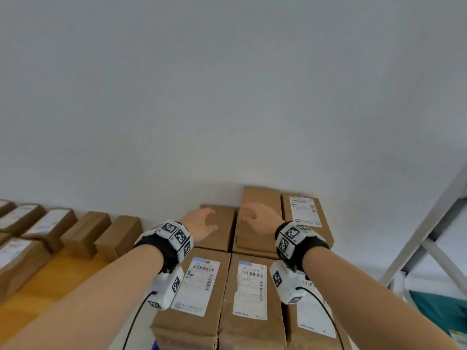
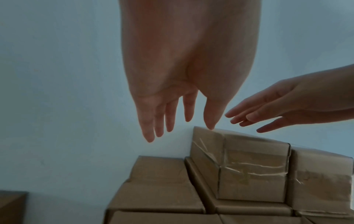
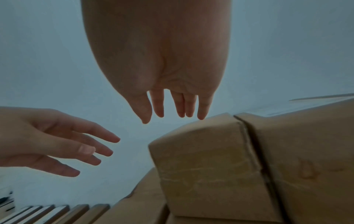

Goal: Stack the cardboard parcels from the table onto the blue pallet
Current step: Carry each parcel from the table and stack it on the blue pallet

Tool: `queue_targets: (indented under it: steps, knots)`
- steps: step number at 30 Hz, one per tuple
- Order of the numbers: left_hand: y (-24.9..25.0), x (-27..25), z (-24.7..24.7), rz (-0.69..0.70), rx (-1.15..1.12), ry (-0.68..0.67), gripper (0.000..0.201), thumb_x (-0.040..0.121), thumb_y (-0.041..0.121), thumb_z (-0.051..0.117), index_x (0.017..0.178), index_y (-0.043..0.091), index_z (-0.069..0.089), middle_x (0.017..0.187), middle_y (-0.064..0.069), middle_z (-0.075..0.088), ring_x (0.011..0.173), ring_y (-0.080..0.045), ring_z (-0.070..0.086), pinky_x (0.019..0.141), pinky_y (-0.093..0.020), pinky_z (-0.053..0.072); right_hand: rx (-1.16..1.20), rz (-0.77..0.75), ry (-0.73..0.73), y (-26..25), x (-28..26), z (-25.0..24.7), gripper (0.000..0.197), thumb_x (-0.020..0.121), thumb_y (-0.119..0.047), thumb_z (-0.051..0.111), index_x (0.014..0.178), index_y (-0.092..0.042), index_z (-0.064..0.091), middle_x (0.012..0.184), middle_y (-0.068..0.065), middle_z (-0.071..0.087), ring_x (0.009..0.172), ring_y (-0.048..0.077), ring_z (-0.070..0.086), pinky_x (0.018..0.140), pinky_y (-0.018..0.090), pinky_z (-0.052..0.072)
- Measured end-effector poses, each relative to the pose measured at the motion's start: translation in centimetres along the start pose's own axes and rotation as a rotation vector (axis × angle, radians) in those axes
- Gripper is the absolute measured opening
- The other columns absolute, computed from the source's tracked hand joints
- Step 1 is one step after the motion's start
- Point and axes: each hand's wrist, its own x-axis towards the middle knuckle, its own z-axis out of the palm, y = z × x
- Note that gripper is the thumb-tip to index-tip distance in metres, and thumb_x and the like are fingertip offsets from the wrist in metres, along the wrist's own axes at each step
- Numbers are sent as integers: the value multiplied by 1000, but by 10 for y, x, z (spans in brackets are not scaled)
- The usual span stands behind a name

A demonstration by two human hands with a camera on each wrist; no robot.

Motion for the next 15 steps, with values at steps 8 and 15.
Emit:
queue_targets:
  steps: [8, 15]
  knots:
    - [-62, -71, -28, -146, 45, 31, 47, 96, 26, 50, 141, 17, 37, 146, -3, 39, 130, -22, 43, 107, -32, 35, -12, -120, -79, -81, -8, 40, 49, 100, -26, 43, 145, -13, 33, 152, 7, 32, 140, 22, 30, 112, 29, 22]
    - [-148, -143, -43, -236, 44, 58, 46, 95, 28, 50, 139, 17, 41, 140, -4, 47, 124, -21, 48, 101, -28, 39, 5, -135, -150, -165, -13, 100, 49, 98, -25, 47, 144, -14, 35, 151, 5, 33, 139, 21, 30, 111, 28, 23]
